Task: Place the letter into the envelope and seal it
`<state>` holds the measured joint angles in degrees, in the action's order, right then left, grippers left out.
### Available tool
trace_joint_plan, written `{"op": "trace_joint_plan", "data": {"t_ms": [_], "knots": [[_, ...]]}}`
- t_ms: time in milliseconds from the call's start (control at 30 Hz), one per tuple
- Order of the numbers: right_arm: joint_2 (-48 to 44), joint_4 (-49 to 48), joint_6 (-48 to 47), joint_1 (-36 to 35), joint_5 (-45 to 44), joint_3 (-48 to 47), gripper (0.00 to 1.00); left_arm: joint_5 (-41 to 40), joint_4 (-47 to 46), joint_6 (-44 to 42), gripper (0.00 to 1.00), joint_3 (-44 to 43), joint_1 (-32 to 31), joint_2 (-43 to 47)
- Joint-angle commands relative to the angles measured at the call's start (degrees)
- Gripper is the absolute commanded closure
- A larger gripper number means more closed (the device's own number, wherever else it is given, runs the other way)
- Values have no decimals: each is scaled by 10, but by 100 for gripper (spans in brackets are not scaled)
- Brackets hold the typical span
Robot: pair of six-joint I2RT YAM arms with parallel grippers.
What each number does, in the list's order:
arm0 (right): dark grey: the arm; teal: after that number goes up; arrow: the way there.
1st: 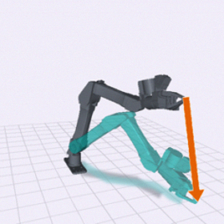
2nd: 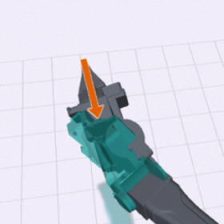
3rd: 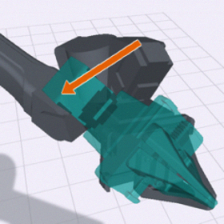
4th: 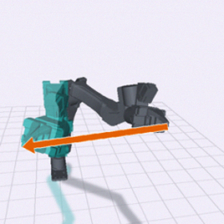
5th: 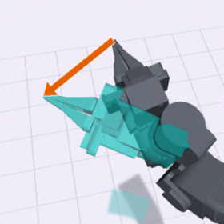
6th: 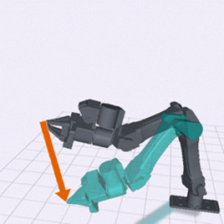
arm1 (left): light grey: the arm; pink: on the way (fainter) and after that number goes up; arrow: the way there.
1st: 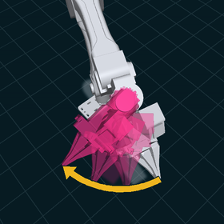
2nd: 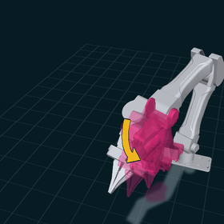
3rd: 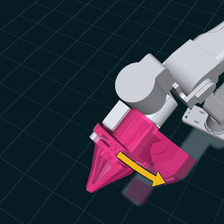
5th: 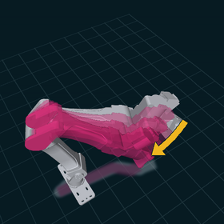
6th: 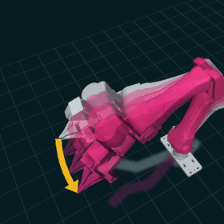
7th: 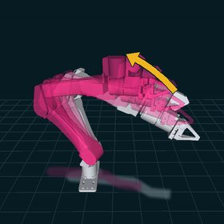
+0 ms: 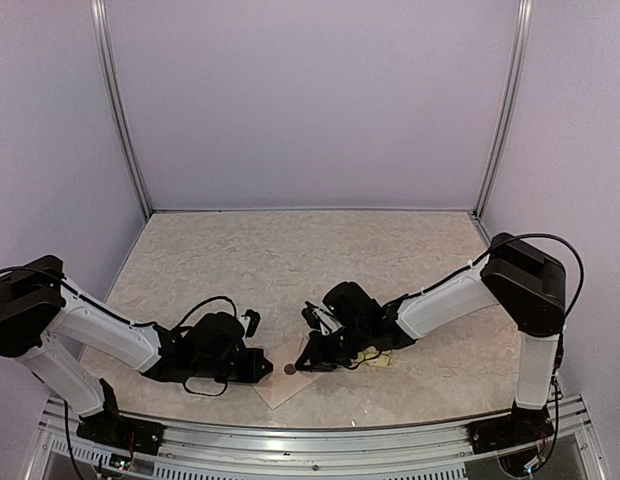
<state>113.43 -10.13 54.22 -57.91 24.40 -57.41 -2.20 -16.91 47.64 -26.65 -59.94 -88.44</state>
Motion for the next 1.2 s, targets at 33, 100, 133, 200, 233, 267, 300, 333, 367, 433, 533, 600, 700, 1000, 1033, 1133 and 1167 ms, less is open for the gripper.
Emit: {"op": "trace_joint_plan", "data": {"t_ms": [33, 100, 133, 200, 233, 267, 300, 333, 367, 433, 533, 600, 700, 1000, 1033, 1133, 1167], "knots": [[-8, 59, 3, 12, -50, 23, 100, -6, 70, -8, 98, 20, -3, -3], [-17, 47, -5, 12, -40, 24, 100, -6, 70, -9, 98, 17, -3, -1], [-22, 41, -11, 12, -34, 25, 100, -7, 71, -9, 98, 12, -4, 1], [-38, 23, -30, 12, -18, 24, 100, -6, 81, -13, 97, -3, -3, 6], [-50, 20, -39, 12, -13, 23, 100, -7, 87, -16, 97, -14, -3, 10], [-62, 16, -49, 12, -9, 24, 100, -10, 97, -20, 96, -31, -3, 19], [-77, 13, -61, 11, -3, 25, 100, -14, 108, -24, 95, -45, -3, 26], [-93, 13, -71, 11, 0, 23, 100, -19, 118, -28, 91, -60, -3, 36], [-108, 16, -82, 11, 1, 23, 100, -25, 130, -33, 87, -73, -3, 51], [-143, 29, -99, 11, -6, 23, 89, -40, 151, -47, 75, -98, -1, 74], [-187, 63, -124, 14, -44, 17, 65, -62, 167, -68, 56, -126, 13, 108], [-211, 81, -144, 19, -71, 15, 44, -63, 166, -82, 40, -134, 36, 129], [-230, 97, -171, 41, -96, 14, 19, -39, 157, -105, 22, -149, 92, 133], [-241, 56, -267, 189, -148, 55, 4, -2, 49, -226, 9, -169, 293, 72], [-248, 47, -279, 214, -151, 65, 4, 3, 23, -233, 9, -157, 326, 69], [-276, 18, -318, 292, -154, 103, 2, 6, -59, -245, 9, -104, 435, 75], [-288, 6, -330, 330, -152, 116, 2, 9, -81, -244, 8, -79, 470, 79]]}}
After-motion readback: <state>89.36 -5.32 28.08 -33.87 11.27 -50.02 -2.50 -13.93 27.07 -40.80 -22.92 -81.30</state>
